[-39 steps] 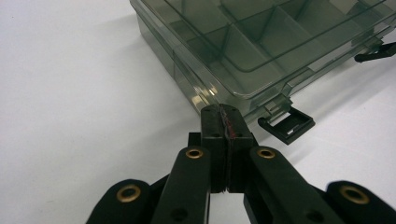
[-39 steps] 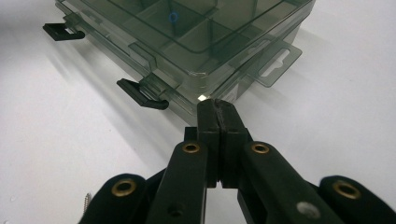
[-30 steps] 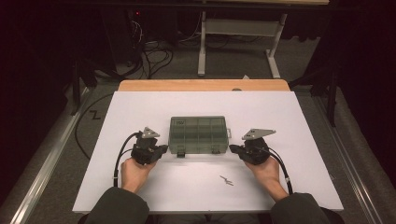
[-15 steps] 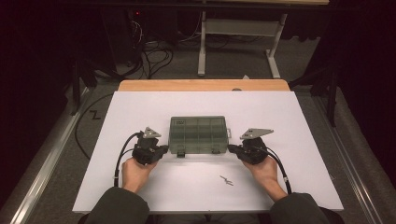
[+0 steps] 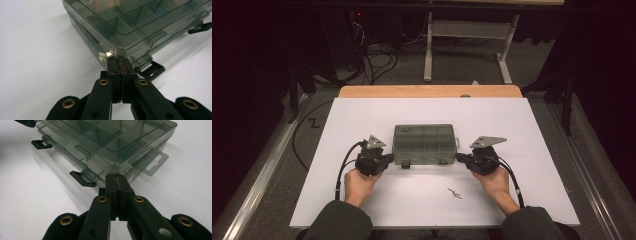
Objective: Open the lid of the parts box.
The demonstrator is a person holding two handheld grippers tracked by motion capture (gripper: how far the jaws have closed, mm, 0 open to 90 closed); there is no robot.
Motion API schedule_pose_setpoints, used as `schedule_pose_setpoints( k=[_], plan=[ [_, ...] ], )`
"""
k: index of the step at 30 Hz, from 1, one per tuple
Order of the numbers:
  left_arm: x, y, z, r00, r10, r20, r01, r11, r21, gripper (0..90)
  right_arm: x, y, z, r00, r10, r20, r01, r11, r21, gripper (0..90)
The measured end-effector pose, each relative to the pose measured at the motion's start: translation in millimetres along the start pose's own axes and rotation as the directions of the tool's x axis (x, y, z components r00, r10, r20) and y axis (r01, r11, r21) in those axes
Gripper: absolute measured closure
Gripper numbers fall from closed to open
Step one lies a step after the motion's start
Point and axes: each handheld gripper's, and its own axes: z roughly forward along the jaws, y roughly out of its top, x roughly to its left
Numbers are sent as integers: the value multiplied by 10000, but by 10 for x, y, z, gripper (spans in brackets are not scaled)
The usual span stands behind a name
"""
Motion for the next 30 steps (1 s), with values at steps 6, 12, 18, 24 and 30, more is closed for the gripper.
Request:
schedule_pose_setpoints(
  k=[6, 12, 18, 24, 30],
  plan=[
    [1, 25, -6, 9998, 158, -134, -160, 9998, -131, 863, 2, 28, -11, 9999, -150, 47, 150, 9998, -157, 900],
    [-8, 42, -10, 9995, 187, -261, -193, 9996, -226, 835, -2, 49, -20, 9998, -188, 111, 191, 9994, -299, 900],
    [-6, 48, -12, 9997, 231, -129, -236, 9987, -441, 750, -4, 64, -32, 9988, -278, 403, 293, 9989, -369, 829],
    [-8, 69, 4, 9993, 292, -252, -304, 9984, -481, 642, -2, 89, -46, 9966, -421, 707, 450, 9982, -399, 739],
    [-7, 102, 9, 9989, 286, -371, -306, 9980, -554, 609, 19, 120, -59, 9943, -718, 793, 755, 9961, -454, 715]
  ],
)
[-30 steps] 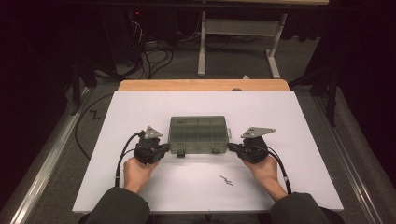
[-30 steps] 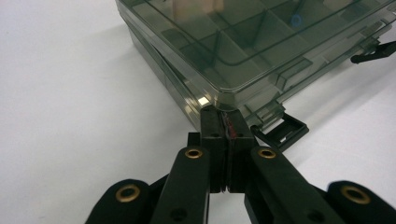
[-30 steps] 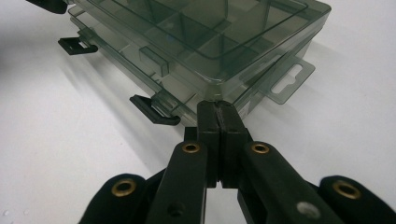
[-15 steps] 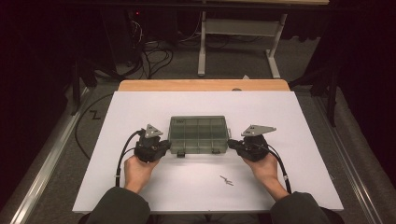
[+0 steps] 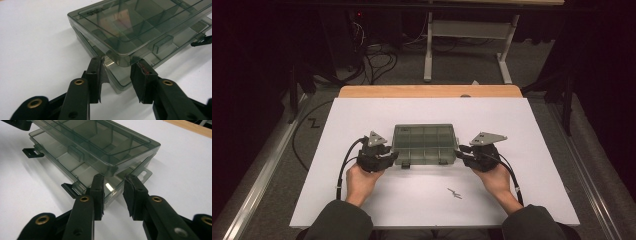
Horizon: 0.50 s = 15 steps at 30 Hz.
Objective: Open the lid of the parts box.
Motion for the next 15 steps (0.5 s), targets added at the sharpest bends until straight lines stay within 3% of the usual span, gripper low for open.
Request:
schedule_pose_setpoints(
  k=[8, 15],
  plan=[
    [15, 59, 11, 9999, 37, -146, -39, 9999, -103, 526, -28, 67, 6, 10000, -77, -2, 77, 9998, -168, 668],
    [44, 119, -14, 10000, -45, -44, 43, 9994, -354, 507, -31, 117, -11, 9999, -168, -34, 167, 9990, -416, 649]
  ],
)
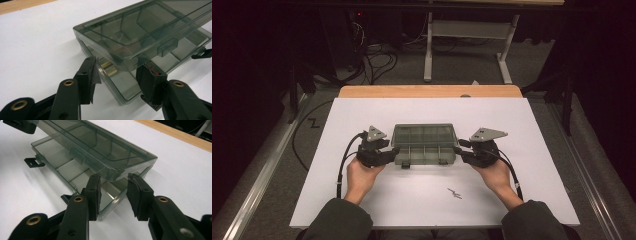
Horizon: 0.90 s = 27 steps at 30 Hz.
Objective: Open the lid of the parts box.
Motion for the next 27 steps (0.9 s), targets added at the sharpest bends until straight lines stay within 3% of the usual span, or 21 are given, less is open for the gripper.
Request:
schedule_pose_setpoints(
  k=[10, 27],
  plan=[
    [31, 104, -10, 9997, 176, 177, -172, 9997, -191, 510, -55, 53, -11, 10000, 8, 39, -7, 9998, -215, 645],
    [80, 173, 29, 9998, 73, 186, -66, 9994, -347, 516, -137, 167, 33, 9997, 243, 5, -243, 9997, -96, 643]
  ],
)
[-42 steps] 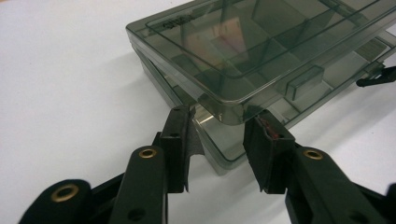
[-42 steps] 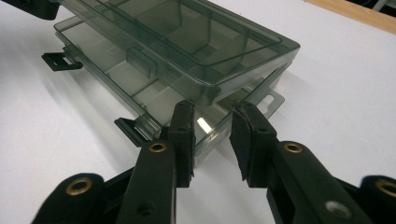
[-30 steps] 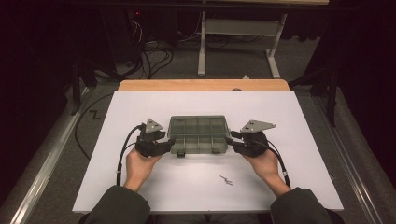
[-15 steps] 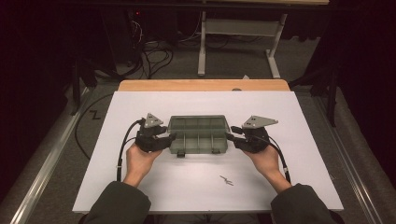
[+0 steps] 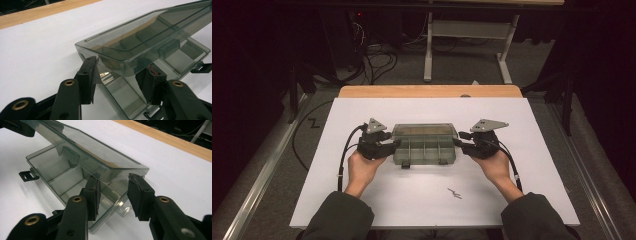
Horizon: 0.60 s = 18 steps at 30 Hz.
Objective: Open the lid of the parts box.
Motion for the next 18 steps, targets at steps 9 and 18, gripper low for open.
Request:
schedule_pose_setpoints(
  k=[9, 18],
  plan=[
    [23, 45, 15, 10000, 21, 77, -21, 10000, -45, 513, -1, 56, -2, 10000, -85, -7, 85, 10000, -19, 643],
    [94, 96, 46, 9995, -228, 223, 235, 9993, -289, 515, -46, 123, 45, 9998, 176, -52, -176, 9998, -62, 640]
  ],
)
